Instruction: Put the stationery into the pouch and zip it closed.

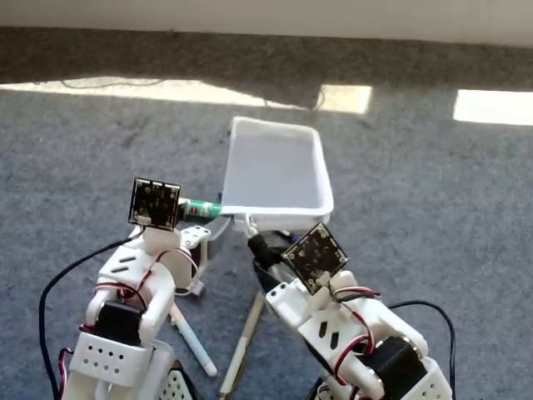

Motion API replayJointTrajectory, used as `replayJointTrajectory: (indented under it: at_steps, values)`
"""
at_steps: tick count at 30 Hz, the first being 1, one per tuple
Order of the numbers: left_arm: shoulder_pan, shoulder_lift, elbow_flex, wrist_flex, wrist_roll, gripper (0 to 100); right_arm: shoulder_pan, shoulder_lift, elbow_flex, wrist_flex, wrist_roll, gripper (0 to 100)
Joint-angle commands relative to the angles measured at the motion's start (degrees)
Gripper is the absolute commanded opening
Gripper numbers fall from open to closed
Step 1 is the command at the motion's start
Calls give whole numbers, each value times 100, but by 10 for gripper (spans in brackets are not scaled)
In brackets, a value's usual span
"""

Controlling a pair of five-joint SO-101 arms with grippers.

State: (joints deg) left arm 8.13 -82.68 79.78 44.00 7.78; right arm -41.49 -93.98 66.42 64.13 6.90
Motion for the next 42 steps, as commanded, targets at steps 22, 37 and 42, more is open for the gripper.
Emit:
replayJointTrajectory:
  at_steps: [22,37,42]
  values:
    - [-822,-66,-1314,1064,-545,6,532,-48,-418,13,0,5]
    - [-2009,-66,-1675,1662,-527,6,1402,-48,-418,-268,-35,5]
    - [-2211,-66,-1675,1679,-527,6,1675,-48,-374,-505,-44,5]
